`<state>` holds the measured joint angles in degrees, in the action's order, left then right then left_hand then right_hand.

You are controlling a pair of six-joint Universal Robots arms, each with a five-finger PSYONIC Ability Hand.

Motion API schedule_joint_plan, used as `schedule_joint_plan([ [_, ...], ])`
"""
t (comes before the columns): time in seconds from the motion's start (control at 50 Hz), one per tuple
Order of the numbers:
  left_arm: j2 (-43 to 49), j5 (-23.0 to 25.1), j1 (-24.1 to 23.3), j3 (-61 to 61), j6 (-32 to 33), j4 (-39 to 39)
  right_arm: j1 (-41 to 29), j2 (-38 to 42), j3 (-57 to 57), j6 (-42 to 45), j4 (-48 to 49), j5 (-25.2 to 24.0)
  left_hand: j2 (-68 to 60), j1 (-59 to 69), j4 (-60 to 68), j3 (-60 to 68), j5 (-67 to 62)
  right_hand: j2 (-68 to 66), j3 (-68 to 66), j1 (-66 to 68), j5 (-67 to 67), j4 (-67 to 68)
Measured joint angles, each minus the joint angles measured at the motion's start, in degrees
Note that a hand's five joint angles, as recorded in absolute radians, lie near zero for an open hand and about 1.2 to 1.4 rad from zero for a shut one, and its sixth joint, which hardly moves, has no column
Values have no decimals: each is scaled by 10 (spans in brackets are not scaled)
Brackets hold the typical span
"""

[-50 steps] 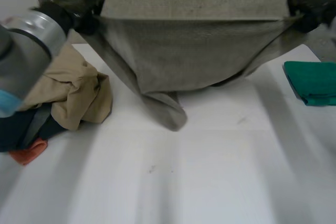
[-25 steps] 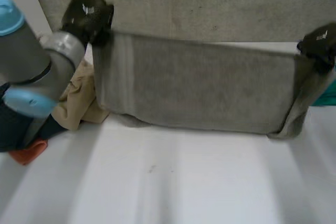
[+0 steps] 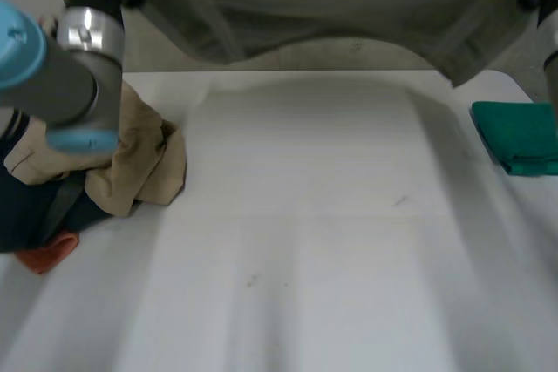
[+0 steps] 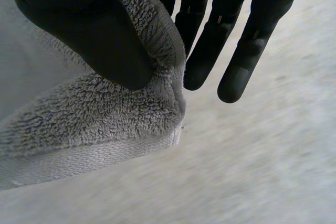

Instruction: Fold the laundry.

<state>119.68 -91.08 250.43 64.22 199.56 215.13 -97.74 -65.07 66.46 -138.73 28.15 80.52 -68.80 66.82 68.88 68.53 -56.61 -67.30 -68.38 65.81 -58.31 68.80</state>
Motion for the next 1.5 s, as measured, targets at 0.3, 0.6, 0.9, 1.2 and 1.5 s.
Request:
schedule_joint_plan([
  [0.3,-83,96,-2,361,49,-97,41,44,194,10,-183,-50,0,0,0,0,0,0,0,0,0,0],
  [0.6,-253,36,6,499,241,-482,136,-149,354,243,-506,-45,0,0,0,0,0,-1,0,0,0,0],
  [0.9,-123,30,-9,324,237,-340,98,-60,303,216,-282,-39,0,0,0,0,-2,-5,-1,5,-3,0],
  [1.2,169,-38,-40,-22,226,-216,33,158,113,185,-68,4,-1,0,0,0,-2,-5,-1,5,-3,0],
  [1.5,235,-39,-76,-133,189,-216,16,208,3,50,-86,31,567,-557,-572,-564,538,552,564,-529,556,-566],
])
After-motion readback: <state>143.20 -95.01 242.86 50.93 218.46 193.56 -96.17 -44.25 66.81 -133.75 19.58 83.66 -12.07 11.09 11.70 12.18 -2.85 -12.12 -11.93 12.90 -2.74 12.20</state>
